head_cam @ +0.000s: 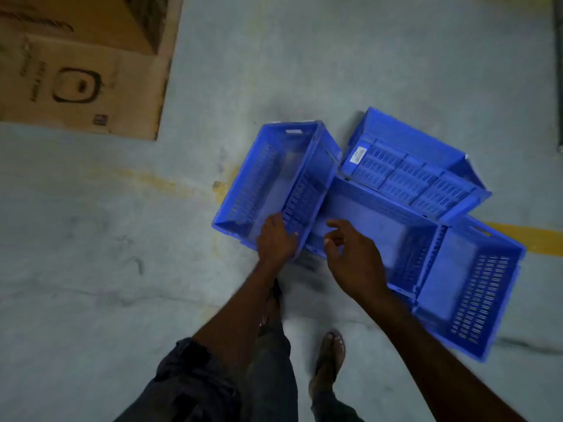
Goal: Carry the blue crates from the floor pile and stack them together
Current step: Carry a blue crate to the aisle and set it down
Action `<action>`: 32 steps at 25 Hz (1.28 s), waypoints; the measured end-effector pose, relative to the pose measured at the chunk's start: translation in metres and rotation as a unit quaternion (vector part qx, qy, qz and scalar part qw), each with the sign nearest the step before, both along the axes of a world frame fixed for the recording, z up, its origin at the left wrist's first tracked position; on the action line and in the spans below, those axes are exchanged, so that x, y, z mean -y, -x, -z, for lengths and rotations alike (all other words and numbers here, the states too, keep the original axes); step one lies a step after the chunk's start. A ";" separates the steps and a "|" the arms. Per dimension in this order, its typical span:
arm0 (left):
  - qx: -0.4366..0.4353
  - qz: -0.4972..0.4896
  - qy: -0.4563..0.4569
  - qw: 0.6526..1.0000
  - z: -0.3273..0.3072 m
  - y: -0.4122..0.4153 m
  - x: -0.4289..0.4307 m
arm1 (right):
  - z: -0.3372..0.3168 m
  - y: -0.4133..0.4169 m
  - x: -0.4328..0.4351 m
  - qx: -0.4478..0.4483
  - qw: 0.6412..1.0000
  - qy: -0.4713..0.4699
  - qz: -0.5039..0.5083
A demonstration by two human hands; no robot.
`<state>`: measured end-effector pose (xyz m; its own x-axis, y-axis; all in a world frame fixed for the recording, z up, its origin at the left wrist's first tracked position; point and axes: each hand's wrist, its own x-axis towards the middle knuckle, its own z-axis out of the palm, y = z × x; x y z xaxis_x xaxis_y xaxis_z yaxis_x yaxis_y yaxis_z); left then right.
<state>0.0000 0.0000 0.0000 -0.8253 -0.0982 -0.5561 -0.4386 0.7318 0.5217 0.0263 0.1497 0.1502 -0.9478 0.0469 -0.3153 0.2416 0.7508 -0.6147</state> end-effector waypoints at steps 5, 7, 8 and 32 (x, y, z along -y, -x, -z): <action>0.062 -0.057 0.018 0.996 0.111 0.040 0.011 | 0.128 0.068 0.023 0.031 0.992 -0.066 -0.099; 0.068 -0.036 -0.016 0.997 0.143 0.045 0.014 | 0.159 0.086 0.026 0.036 0.985 -0.084 -0.146; 0.058 -0.026 -0.020 0.998 0.153 0.044 0.015 | 0.170 0.092 0.025 0.036 0.980 -0.094 -0.170; -0.023 0.018 0.283 0.959 -0.406 -0.228 0.269 | -0.191 -0.053 0.199 -0.324 0.795 0.017 -0.512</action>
<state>0.2279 -0.2694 0.4056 -0.8563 -0.3447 -0.3847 -0.3943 0.9173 0.0555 0.0791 -0.0489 0.3407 -0.4467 -0.8528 0.2707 -0.8622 0.3295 -0.3848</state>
